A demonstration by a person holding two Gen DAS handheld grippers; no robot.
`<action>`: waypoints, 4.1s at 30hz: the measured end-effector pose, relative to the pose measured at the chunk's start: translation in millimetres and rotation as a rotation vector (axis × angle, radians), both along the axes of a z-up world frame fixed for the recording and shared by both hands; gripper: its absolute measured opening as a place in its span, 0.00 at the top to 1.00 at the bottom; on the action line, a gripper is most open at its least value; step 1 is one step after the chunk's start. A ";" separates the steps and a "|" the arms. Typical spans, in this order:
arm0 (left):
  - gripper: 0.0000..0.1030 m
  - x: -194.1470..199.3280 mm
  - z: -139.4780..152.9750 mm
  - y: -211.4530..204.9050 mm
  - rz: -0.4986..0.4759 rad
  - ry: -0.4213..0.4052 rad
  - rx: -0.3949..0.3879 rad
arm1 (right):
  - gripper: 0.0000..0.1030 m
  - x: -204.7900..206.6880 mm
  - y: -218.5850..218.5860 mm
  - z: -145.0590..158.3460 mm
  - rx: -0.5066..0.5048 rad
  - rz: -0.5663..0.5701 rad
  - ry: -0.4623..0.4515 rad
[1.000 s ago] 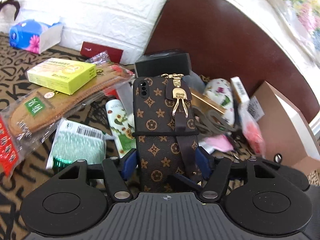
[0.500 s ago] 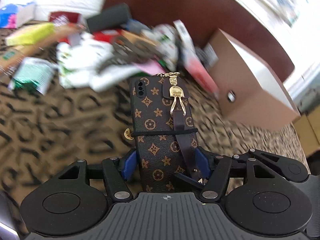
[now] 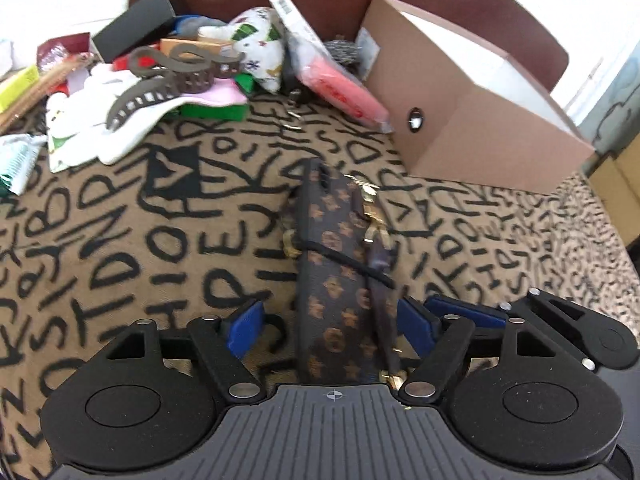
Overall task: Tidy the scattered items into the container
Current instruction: 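Lift the phone case with the left tool and carry it toward the cardboard box, then lower the phone case into the box and open the left tool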
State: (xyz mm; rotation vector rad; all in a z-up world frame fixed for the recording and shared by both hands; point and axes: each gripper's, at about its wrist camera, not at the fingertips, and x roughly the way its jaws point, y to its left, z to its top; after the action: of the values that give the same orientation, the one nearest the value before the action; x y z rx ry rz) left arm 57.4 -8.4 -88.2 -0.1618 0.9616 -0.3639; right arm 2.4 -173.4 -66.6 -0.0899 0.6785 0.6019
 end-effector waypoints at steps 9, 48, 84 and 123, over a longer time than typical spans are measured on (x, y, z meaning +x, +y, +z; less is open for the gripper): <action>0.34 16.2 4.6 -2.3 -0.054 0.001 0.020 | 0.22 14.3 -4.3 -13.1 0.124 -0.040 0.102; 0.58 13.5 22.6 -12.7 -0.155 -0.044 0.045 | 0.34 17.4 1.8 -8.5 0.112 -0.024 0.036; 0.82 19.6 132.5 -65.6 -0.212 -0.297 -0.045 | 0.55 39.1 -46.0 79.7 0.058 -0.159 -0.309; 0.18 244.8 73.8 -293.0 -0.321 -0.156 -0.052 | 0.17 208.7 -208.4 59.6 -0.329 -0.349 -0.229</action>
State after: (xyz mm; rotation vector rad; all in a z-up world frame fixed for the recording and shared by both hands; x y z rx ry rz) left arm 302.3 -301.5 -14.4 -0.0245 0.8238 -0.6871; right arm 211.1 -381.8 -7.1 -0.3344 0.5486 0.1375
